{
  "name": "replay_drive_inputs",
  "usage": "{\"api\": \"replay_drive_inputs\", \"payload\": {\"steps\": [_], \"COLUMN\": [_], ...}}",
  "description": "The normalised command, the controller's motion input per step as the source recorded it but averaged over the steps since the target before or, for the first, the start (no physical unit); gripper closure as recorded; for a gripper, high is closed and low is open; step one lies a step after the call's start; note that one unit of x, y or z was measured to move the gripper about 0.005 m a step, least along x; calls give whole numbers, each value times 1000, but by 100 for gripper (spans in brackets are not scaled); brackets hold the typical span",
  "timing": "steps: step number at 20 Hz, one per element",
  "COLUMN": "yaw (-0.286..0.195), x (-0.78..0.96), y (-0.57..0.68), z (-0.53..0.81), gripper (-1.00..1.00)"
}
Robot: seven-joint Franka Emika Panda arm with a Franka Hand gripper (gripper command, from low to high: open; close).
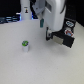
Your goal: Open the kcup holder, insert the kcup into the holder, and close the kcup holder
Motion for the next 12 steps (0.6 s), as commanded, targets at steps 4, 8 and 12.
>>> {"api": "replay_drive_inputs", "payload": {"steps": [4, 8, 12], "yaw": [-224, -219, -225], "x": [-338, -360, -388], "y": [-473, -474, -473], "z": [-60, -140, -236], "gripper": [-100, -100, -100]}}
